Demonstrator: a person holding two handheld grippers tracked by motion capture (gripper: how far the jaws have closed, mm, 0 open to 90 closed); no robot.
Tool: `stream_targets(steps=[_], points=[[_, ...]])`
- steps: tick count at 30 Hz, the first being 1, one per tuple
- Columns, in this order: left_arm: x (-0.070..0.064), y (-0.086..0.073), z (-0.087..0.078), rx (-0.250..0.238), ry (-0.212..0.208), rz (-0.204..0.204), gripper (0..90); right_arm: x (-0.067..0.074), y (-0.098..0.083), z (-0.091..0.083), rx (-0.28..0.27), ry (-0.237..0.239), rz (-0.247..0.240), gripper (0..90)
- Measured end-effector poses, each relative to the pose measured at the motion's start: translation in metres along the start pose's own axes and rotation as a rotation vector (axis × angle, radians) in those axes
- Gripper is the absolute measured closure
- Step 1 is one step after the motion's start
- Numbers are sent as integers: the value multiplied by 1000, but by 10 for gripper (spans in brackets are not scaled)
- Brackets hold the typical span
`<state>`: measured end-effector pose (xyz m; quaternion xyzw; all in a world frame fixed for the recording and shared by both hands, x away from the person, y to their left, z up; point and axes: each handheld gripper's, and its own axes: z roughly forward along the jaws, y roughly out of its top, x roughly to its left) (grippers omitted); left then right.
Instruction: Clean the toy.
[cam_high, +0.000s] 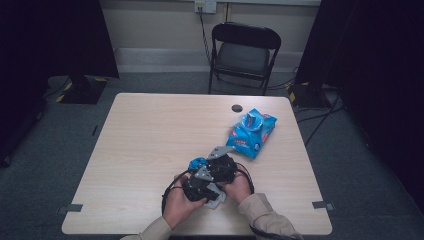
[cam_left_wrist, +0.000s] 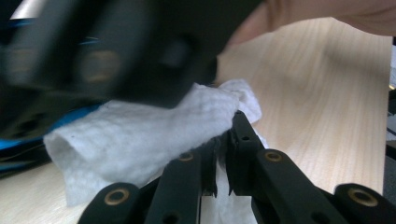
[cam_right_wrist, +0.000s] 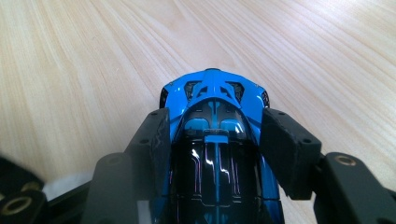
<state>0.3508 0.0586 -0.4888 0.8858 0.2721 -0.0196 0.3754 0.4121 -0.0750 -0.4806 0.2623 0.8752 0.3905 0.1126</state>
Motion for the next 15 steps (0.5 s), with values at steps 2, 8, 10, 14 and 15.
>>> stream_targets(steps=[2, 8, 10, 14, 15], points=[[-3, 1, 2, -6, 4, 17, 840, 0, 0, 0, 0, 0, 0, 440], [-7, 1, 1, -8, -13, 34, 838, -1, -3, -1, -16, 3, 24, 441], [-9, 1, -1, 0, -16, 48, 838, -1, -3, -1, -15, 4, 25, 440], [-11, 0, -6, 10, -20, 73, 838, -1, -3, -1, -16, 4, 28, 439], [-11, 0, -7, 1, -17, 79, 838, -1, -2, -1, -14, 3, 30, 440]])
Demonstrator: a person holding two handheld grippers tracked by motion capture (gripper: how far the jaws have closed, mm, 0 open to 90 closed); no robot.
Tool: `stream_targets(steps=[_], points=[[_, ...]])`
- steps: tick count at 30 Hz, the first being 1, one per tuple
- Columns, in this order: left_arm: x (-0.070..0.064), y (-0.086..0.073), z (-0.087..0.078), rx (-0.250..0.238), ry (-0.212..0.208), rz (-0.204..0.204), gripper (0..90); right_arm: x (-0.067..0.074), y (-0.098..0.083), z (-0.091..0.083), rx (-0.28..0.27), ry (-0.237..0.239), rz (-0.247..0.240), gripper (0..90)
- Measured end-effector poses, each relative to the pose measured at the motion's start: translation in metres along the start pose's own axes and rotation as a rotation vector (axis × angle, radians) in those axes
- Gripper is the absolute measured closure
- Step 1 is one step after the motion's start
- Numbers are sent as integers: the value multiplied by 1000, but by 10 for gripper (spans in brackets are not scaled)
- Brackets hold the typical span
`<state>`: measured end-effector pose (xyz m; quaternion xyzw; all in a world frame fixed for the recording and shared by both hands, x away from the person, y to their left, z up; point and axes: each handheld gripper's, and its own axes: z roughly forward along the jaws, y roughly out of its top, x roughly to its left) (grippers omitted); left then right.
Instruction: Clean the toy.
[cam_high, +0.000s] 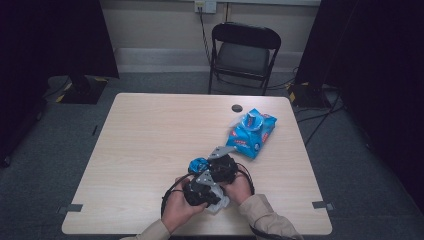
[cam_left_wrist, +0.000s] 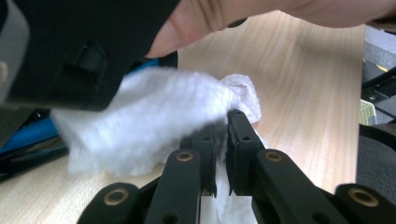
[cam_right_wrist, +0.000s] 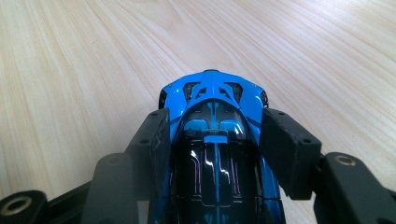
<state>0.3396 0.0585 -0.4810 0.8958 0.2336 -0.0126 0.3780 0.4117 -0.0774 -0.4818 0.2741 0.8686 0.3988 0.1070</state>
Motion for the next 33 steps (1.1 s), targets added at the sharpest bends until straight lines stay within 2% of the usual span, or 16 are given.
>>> stream_targets(steps=[6, 7, 8, 12, 17, 19, 23, 25, 28, 33], points=[[1, -4, -1, 5, 8, 0, 833, 2, -1, -1, -1, -17, 15, 419], [2, -6, -1, 12, 9, -1, 833, 1, -3, -2, -9, -15, 21, 397], [3, -8, 0, -1, 7, -11, 832, 1, -3, -3, -14, -9, 31, 379], [3, -8, -2, -2, 13, -6, 827, -4, -5, -12, -42, 16, 64, 309], [0, -4, -2, -10, 8, 4, 824, -11, -9, -39, -70, 8, 47, 269], [-3, -2, 0, -18, 3, 12, 823, -15, -14, -51, -92, 19, 55, 273], [-7, 5, 4, -24, -6, 31, 822, -25, -27, -75, -123, 6, 74, 274], [-9, 10, 7, -26, -11, 44, 822, -29, -35, -83, -123, -11, 83, 274], [-14, 19, 13, -29, -24, 66, 821, -36, -48, -94, -130, -17, 121, 279], [-19, 36, 22, -40, -43, 97, 813, -43, -59, -105, -135, -51, 135, 280]])
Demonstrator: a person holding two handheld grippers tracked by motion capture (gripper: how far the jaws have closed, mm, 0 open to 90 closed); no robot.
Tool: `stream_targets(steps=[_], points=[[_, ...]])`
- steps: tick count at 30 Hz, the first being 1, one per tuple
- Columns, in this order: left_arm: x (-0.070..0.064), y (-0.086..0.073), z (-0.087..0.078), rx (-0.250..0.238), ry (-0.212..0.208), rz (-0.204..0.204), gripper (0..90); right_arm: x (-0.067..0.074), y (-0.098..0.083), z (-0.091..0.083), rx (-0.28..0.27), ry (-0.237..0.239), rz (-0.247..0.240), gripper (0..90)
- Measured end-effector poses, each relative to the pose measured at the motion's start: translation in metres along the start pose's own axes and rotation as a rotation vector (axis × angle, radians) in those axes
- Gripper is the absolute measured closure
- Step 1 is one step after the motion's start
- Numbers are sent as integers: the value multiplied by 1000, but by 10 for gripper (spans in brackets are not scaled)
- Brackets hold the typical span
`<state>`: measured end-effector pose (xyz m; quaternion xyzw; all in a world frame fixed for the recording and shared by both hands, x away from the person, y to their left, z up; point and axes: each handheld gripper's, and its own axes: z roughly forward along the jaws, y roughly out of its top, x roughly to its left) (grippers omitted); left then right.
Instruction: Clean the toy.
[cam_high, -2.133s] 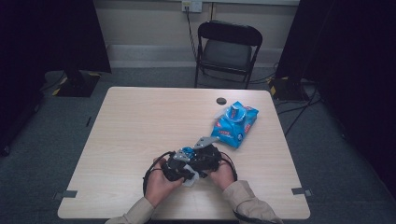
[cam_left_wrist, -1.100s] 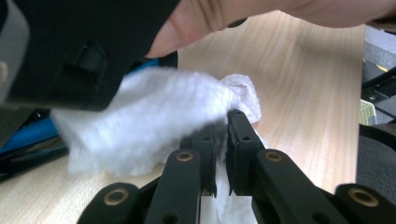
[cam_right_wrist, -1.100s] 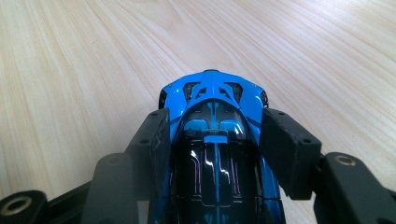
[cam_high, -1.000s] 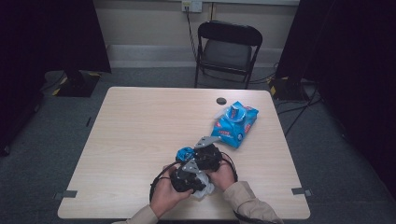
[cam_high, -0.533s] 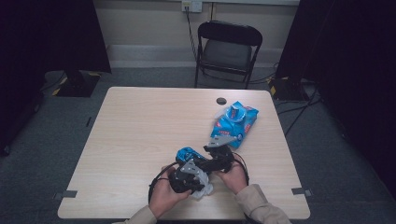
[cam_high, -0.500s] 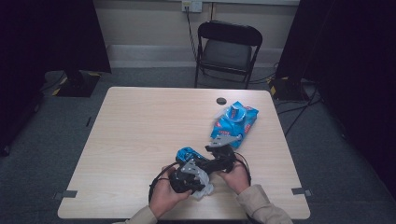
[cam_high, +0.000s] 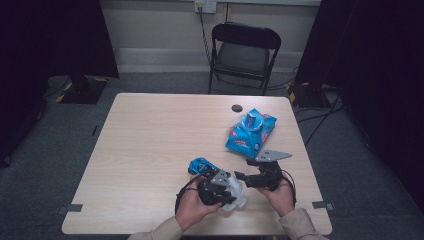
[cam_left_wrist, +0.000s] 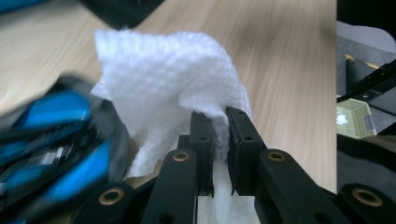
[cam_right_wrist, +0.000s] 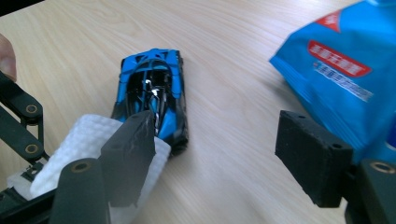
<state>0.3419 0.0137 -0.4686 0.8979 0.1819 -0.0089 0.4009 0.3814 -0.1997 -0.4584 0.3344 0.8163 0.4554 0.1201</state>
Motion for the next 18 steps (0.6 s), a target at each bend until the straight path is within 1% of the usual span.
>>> stream_targets(steps=[1, 5, 6, 7, 8, 10, 11, 12, 13, 14, 15, 16, 17, 18], points=[[0, 4, 2, 9, -2, 12, 808, -1, -1, -2, -3, -2, 4, 280], [0, 13, 10, 17, -14, 32, 803, -4, -4, -11, -17, -18, 11, 281], [0, 14, 12, 11, -13, 35, 794, -4, -5, -13, -20, -25, 14, 281], [0, 17, 14, 19, -20, 41, 778, -5, -6, -15, -20, -27, 15, 281], [0, 19, 16, 14, -24, 41, 762, -5, -8, -18, -23, -32, 13, 282], [0, 21, 19, 3, -32, 48, 694, -7, -11, -22, -23, -41, 22, 282], [0, 24, 20, -4, -29, 57, 659, -7, -12, -24, -27, -41, 23, 282], [0, 25, 20, 2, -30, 64, 635, -8, -14, -28, -36, -52, 26, 281], [0, 27, 21, -4, -37, 63, 615, -8, -15, -30, -36, -58, 29, 280], [0, 29, 21, -7, -41, 74, 577, -9, -17, -33, -40, -58, 36, 279], [0, 31, 20, -1, -32, 91, 547, -9, -19, -36, -46, -60, 39, 279], [-1, 32, 20, 9, -28, 97, 504, -9, -21, -39, -46, -62, 43, 279], [0, 33, 19, 6, -30, 101, 483, -7, -23, -42, -46, -61, 41, 277], [0, 34, 17, 6, -33, 95, 475, -6, -24, -44, -44, -62, 40, 276]])
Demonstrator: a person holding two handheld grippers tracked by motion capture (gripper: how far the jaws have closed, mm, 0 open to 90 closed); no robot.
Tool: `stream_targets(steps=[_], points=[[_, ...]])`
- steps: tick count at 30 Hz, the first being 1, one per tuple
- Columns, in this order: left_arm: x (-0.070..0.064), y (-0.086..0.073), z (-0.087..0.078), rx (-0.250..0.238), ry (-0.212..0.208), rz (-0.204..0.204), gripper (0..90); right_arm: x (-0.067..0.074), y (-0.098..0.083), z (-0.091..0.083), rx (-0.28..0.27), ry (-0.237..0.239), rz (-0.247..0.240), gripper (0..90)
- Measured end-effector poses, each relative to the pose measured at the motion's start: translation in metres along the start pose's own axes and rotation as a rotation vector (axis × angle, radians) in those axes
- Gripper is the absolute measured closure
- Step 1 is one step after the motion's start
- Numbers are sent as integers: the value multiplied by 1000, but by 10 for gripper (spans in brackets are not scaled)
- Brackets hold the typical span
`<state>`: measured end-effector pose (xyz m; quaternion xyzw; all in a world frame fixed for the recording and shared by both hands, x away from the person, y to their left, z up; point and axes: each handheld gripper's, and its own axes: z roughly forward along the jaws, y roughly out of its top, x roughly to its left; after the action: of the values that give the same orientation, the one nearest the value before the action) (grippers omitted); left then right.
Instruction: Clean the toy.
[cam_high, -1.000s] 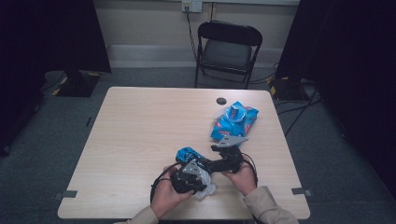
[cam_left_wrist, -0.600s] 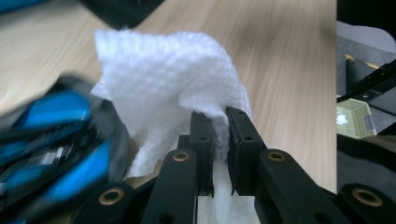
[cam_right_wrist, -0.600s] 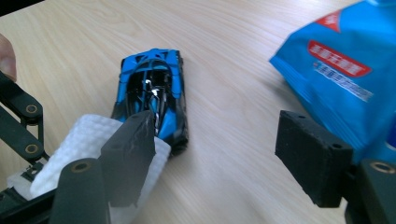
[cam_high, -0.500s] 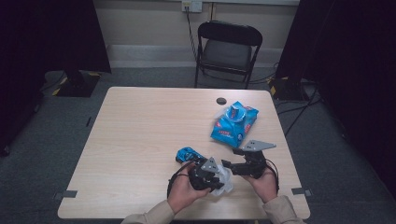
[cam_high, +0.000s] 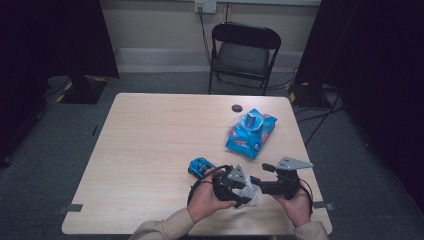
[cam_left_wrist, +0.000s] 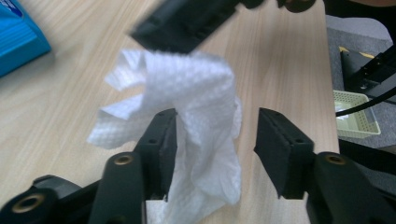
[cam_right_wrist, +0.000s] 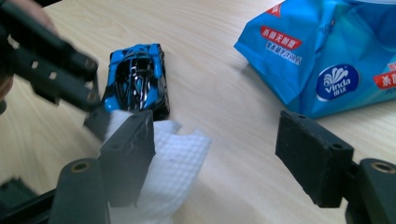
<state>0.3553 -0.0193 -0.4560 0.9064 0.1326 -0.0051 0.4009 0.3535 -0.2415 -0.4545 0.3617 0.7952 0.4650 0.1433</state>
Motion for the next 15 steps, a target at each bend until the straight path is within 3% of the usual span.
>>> stream_targets(steps=[7, 10, 15], points=[[10, -5, -15, -3, 19, -28, 413, 9, -11, -14, -2, 21, 4, 277], [16, -8, -25, -26, 31, -42, 397, 16, -12, -21, -8, 38, -5, 298], [31, -13, -43, -51, 94, -66, 401, 28, -12, -19, 19, 72, -30, 344]])
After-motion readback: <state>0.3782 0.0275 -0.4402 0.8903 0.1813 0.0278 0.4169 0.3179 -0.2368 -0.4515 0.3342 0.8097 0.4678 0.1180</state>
